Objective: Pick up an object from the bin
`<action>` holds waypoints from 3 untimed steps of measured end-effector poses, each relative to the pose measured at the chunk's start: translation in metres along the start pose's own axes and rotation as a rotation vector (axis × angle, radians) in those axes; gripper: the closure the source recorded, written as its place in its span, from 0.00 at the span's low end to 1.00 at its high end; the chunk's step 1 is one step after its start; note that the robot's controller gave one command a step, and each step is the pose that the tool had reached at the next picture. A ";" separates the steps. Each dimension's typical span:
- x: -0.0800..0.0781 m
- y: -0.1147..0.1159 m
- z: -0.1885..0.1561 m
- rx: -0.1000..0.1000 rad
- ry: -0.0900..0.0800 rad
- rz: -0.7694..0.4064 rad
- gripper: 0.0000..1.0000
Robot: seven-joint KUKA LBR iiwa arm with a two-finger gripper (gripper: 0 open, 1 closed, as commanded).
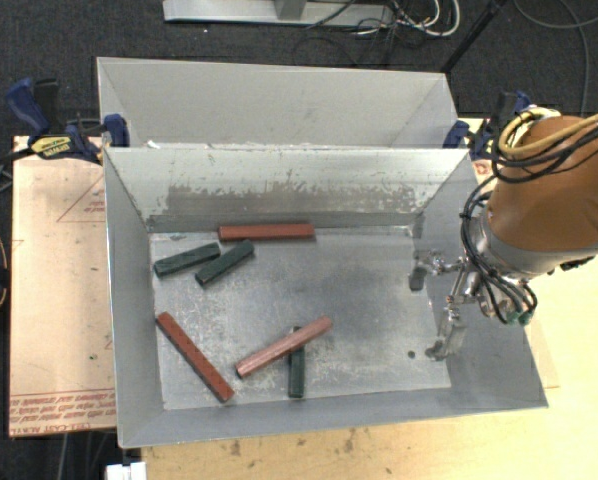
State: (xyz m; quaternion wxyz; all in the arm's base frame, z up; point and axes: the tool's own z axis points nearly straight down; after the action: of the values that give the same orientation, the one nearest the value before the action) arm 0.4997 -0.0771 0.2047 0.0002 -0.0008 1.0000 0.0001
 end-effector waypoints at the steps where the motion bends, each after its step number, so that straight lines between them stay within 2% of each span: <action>1: 0.000 0.000 0.000 0.000 0.000 0.000 0.00; 2: -0.003 0.043 0.011 0.001 -0.001 -0.046 0.00; 3: -0.006 0.064 0.020 -0.001 -0.007 -0.077 0.00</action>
Offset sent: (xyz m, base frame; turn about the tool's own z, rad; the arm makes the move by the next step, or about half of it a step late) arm 0.0082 0.1324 -0.0341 -0.1496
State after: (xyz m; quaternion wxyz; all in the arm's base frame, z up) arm 0.5052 -0.0134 0.1843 0.0037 -0.0395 0.9992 0.0006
